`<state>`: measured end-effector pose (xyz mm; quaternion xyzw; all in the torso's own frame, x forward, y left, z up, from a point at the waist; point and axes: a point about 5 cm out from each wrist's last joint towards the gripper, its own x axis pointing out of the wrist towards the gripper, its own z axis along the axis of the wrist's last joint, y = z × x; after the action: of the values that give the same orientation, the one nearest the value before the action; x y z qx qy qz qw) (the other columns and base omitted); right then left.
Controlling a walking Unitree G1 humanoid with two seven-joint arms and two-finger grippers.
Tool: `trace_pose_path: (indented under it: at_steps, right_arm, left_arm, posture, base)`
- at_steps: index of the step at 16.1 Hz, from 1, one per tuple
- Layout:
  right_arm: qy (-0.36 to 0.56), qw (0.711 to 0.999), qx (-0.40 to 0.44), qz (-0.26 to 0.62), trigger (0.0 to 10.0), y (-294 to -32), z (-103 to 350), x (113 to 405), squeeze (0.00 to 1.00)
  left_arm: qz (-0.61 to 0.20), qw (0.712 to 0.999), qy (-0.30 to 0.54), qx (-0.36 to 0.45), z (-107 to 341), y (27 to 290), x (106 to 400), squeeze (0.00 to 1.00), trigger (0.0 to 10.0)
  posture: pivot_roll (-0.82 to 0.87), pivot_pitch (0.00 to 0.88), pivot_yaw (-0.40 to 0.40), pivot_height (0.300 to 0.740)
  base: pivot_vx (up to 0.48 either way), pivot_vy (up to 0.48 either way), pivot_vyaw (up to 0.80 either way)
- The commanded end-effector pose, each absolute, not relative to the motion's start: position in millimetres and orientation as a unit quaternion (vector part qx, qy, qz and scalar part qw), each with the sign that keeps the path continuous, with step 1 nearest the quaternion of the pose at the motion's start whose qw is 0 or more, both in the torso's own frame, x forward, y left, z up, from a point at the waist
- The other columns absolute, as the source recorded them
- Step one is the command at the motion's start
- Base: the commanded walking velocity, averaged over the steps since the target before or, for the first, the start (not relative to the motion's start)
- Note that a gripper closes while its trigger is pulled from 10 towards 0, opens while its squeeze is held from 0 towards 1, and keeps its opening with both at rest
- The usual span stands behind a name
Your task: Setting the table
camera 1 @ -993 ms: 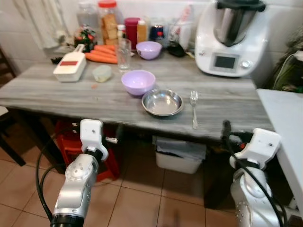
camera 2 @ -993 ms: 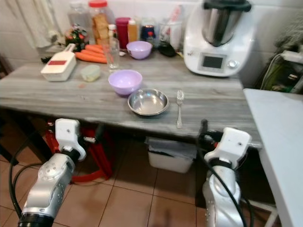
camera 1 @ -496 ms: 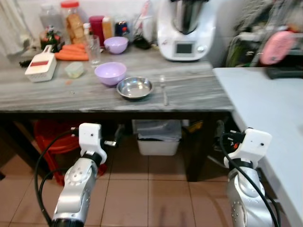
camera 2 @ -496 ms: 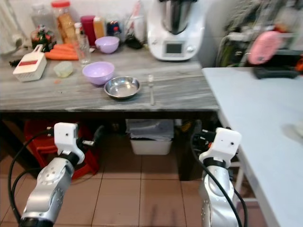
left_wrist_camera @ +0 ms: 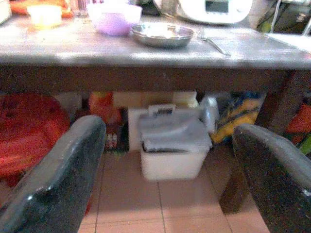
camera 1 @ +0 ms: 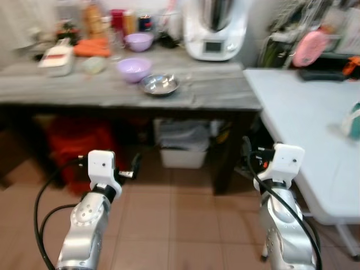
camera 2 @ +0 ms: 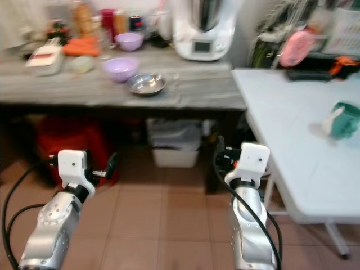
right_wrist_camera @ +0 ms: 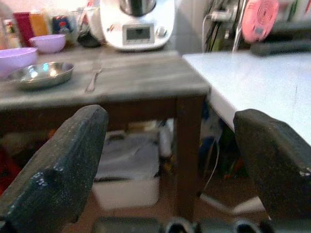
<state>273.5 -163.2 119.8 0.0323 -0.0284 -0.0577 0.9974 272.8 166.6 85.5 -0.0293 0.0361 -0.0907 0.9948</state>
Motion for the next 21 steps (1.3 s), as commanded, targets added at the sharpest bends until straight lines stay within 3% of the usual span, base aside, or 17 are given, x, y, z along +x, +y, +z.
trace_pose_path:
  at_steps: [1, 6, 21]
  right_arm:
    - [-0.032, 0.998, 0.027, -0.049, 10.0, -162.1, 120.8, 274.1, 0.0]
    - [-0.044, 0.998, 0.018, -0.041, 10.0, -161.9, 125.1, 278.6, 0.0]
    - [-0.06, 0.996, 0.015, -0.062, 10.0, -168.2, 132.1, 284.1, 0.0]
  left_arm:
    - [-0.108, 0.994, 0.014, -0.027, 93.2, 160.6, 276.6, 0.0, 10.0]
    - [-0.133, 0.99, 0.004, -0.043, 94.6, 142.7, 284.6, 0.0, 10.0]
    - [-0.14, 0.989, -0.008, -0.053, 99.0, 135.0, 294.8, 0.0, 10.0]
  posture:
    - [-0.01, 0.0, -0.024, 0.74]
    - [-0.03, 0.0, -0.016, 0.74]
    - [-0.04, 0.0, 0.007, 0.74]
  base:
    - [0.0, 0.0, 0.0]
    - [0.0, -0.07, 0.0]
    - [0.0, -0.48, 0.0]
